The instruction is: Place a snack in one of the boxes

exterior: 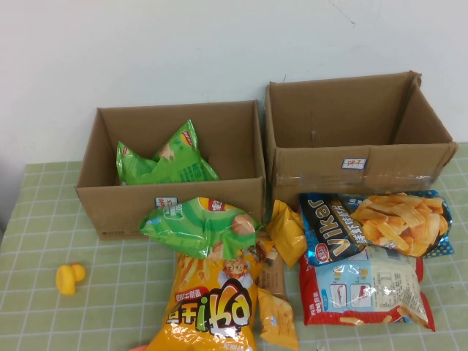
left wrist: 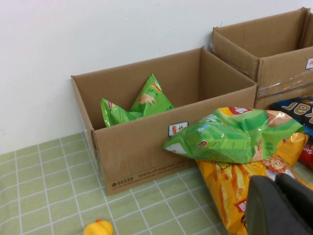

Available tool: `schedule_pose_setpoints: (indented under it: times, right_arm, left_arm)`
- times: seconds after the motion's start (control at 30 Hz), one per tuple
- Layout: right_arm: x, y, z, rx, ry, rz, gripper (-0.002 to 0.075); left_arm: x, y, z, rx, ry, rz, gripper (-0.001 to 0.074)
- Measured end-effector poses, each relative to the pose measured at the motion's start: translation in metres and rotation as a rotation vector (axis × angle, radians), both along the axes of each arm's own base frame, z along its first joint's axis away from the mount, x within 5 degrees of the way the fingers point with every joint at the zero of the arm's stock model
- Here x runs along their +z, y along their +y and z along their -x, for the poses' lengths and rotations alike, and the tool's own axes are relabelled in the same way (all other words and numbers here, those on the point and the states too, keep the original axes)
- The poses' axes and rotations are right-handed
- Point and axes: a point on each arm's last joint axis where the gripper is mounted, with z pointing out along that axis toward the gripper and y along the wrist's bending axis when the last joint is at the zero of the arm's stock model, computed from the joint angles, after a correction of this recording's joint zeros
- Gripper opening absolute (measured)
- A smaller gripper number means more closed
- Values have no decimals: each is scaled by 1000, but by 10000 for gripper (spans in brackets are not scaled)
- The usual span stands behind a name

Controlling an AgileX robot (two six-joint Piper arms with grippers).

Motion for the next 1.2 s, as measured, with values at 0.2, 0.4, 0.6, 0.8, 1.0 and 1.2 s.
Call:
schedule_pose_setpoints:
  times: [0.2,0.4,0.6,0.8,1.0,1.2]
  right_arm:
    - [-10,-4,-3,-211,-89,-12,-2]
    - [-37,-3,-19,-249,-148,-72,-2]
    - [-78,-4,-34,-259,-257,-104,-2]
    - [-109,-4,-36,-269,-139,-102,-2]
    - [-117,-6,-33,-300,-38,-137,-2]
    - [-117,-6,-33,-308,-27,-144,-2]
  left_arm:
    - [0,0,0,0,0,0,-1]
    - [0,0,0,0,0,0,-1]
    - [0,0,0,0,0,0,-1]
    - [0,0,0,0,0,0,-1]
    - [0,0,0,0,0,0,-1]
    - [0,0,0,0,0,0,-1]
